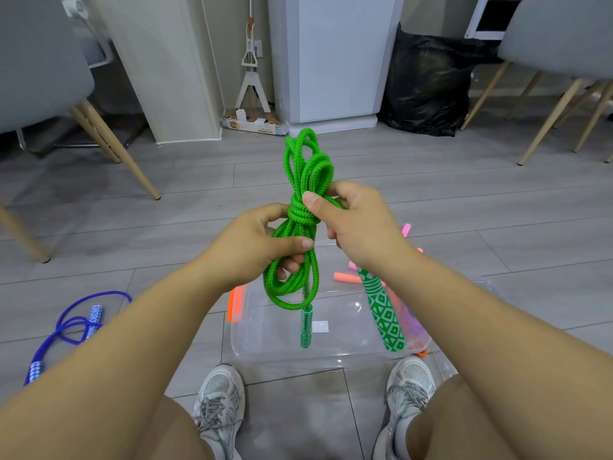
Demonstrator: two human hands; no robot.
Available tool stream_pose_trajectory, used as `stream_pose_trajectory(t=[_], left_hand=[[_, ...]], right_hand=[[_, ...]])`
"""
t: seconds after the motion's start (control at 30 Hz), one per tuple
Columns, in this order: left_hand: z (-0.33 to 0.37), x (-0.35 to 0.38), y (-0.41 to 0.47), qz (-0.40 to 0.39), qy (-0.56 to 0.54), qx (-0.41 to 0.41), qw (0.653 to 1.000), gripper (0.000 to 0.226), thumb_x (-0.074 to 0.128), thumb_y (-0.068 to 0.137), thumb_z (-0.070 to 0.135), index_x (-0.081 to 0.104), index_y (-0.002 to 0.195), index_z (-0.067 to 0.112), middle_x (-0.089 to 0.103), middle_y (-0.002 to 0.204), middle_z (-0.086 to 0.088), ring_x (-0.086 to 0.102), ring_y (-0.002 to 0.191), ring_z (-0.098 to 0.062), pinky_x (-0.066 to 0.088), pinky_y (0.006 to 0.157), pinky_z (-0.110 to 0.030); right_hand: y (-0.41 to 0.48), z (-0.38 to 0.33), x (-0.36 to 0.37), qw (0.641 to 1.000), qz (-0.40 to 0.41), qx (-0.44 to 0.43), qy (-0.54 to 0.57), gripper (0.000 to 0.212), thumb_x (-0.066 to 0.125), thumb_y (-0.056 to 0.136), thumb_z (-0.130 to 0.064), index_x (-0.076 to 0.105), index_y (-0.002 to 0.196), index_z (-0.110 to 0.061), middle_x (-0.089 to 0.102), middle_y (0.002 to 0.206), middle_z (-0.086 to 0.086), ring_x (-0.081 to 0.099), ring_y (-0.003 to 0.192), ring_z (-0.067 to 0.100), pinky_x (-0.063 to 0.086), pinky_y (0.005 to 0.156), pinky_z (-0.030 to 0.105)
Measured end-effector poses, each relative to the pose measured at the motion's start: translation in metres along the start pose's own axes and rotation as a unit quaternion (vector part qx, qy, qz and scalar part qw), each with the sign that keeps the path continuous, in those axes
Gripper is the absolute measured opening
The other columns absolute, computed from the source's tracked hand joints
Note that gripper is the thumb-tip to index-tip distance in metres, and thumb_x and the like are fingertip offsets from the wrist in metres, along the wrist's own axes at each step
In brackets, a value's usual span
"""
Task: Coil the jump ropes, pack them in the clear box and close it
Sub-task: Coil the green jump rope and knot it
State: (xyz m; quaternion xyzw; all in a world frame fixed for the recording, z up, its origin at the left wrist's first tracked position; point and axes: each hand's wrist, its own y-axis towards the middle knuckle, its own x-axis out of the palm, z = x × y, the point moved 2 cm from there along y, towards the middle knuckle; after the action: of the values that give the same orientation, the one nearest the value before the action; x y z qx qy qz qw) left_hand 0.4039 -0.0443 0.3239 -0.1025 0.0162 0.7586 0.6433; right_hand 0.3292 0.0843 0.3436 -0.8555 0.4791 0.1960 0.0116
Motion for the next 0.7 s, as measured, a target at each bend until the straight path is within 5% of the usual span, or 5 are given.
stream_pose_trajectory(t=[0.2, 0.33, 0.43, 0.57, 0.7], left_hand=[[-0.003, 0.002, 0.003, 0.032, -0.031, 0.004, 0.999, 0.015, 0.058, 0.089, 0.001, 0.062, 0.096, 0.013, 0.057, 0.061, 0.001, 0.043, 0.045, -0.008, 0.038, 0.046, -0.021], [-0.005, 0.004, 0.008, 0.085, -0.050, 0.015, 0.995, 0.009, 0.063, 0.087, 0.013, 0.062, 0.092, 0.007, 0.036, 0.053, 0.005, 0.028, 0.042, -0.007, 0.023, 0.043, -0.019], [-0.003, 0.005, 0.007, 0.126, -0.021, 0.052, 0.990, 0.008, 0.070, 0.081, 0.018, 0.064, 0.081, 0.014, 0.040, 0.041, 0.013, 0.031, 0.040, -0.005, 0.026, 0.042, -0.019], [-0.002, 0.010, 0.005, 0.144, -0.034, 0.066, 0.987, 0.008, 0.068, 0.082, 0.017, 0.060, 0.080, 0.017, 0.045, 0.039, 0.015, 0.036, 0.036, 0.000, 0.029, 0.041, -0.014], [-0.006, 0.008, 0.008, 0.159, -0.041, 0.055, 0.985, 0.011, 0.067, 0.083, 0.020, 0.058, 0.078, 0.016, 0.040, 0.039, 0.012, 0.031, 0.036, -0.003, 0.025, 0.045, -0.020]], right_hand=[[0.005, 0.007, -0.004, 0.998, -0.054, 0.037, 0.016, 0.013, 0.059, 0.089, -0.031, 0.059, 0.077, -0.026, 0.054, 0.060, -0.007, 0.047, 0.051, 0.005, 0.038, 0.059, 0.027], [0.002, 0.012, -0.010, 0.993, -0.098, 0.064, 0.000, 0.008, 0.059, 0.090, -0.022, 0.062, 0.087, -0.016, 0.057, 0.074, 0.001, 0.053, 0.069, 0.014, 0.048, 0.066, 0.031], [-0.001, 0.016, -0.017, 0.989, -0.125, 0.064, -0.056, 0.012, 0.061, 0.088, -0.025, 0.066, 0.092, -0.015, 0.054, 0.075, 0.002, 0.052, 0.071, 0.013, 0.046, 0.073, 0.031], [-0.004, 0.010, -0.027, 0.988, -0.123, 0.057, -0.075, 0.012, 0.058, 0.089, -0.034, 0.061, 0.082, -0.025, 0.049, 0.066, -0.006, 0.043, 0.050, -0.002, 0.033, 0.052, 0.012], [-0.005, 0.002, -0.033, 0.984, -0.139, 0.109, 0.037, 0.016, 0.051, 0.094, -0.028, 0.057, 0.088, -0.014, 0.062, 0.069, 0.008, 0.041, 0.034, 0.005, 0.027, 0.034, 0.015]])
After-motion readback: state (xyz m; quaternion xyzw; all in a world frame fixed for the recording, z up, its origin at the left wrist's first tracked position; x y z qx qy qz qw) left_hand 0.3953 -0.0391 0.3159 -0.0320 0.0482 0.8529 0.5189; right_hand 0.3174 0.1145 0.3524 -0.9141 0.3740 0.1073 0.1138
